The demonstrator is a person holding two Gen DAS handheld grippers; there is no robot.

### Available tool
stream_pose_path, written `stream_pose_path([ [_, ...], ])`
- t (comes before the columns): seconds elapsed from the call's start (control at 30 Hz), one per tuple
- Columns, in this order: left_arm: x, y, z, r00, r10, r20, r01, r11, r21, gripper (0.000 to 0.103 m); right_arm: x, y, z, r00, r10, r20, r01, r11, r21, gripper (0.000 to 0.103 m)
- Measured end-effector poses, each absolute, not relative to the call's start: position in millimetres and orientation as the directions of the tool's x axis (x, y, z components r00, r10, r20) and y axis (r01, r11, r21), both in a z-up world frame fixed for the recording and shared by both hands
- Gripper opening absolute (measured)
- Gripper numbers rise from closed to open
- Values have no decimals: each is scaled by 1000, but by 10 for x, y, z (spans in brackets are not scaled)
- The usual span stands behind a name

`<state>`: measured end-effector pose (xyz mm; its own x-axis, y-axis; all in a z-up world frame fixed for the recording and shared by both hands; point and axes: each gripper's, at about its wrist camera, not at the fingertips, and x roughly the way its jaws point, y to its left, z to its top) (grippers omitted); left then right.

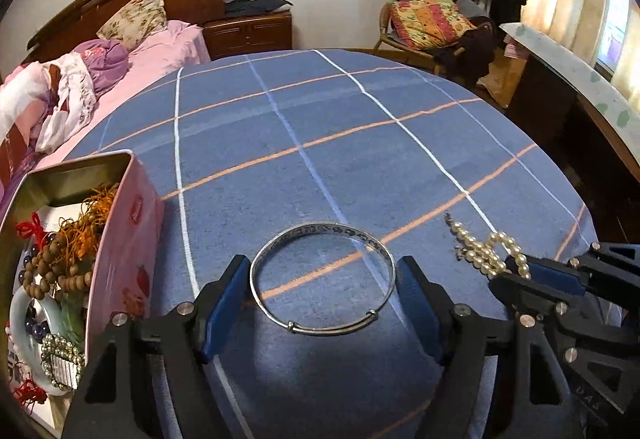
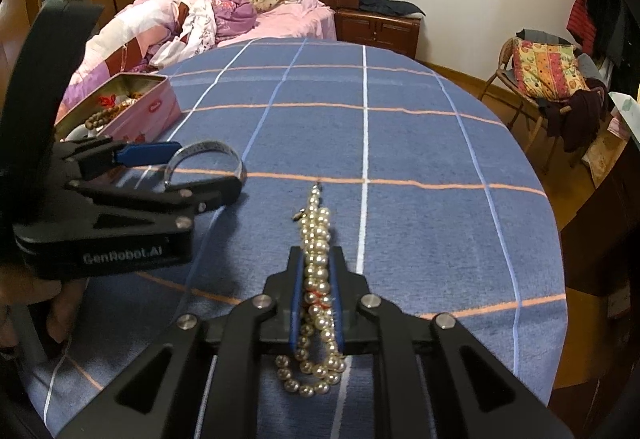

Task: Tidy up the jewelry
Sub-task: 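Grasp the silver bangle by its rim with the left tool while the right holds the pearls, then carry the silver bangle and pearl necklace over the tin with both tools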

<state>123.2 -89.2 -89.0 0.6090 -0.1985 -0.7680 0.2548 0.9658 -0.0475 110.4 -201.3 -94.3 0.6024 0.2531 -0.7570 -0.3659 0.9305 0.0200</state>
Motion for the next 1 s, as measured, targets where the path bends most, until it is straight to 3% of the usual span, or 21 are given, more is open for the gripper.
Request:
stream_pose_path([
  [0.23,1152,-798,-822,619,-234,-750,246,964,-97,74,1068,-1979,-921,617,256,-745,-370,929,13,10],
  [1.0,748,-334,-228,768,-194,-610,183,980,-82,74,926,-1734,-479,659,355,-663,-433,900,51,9],
])
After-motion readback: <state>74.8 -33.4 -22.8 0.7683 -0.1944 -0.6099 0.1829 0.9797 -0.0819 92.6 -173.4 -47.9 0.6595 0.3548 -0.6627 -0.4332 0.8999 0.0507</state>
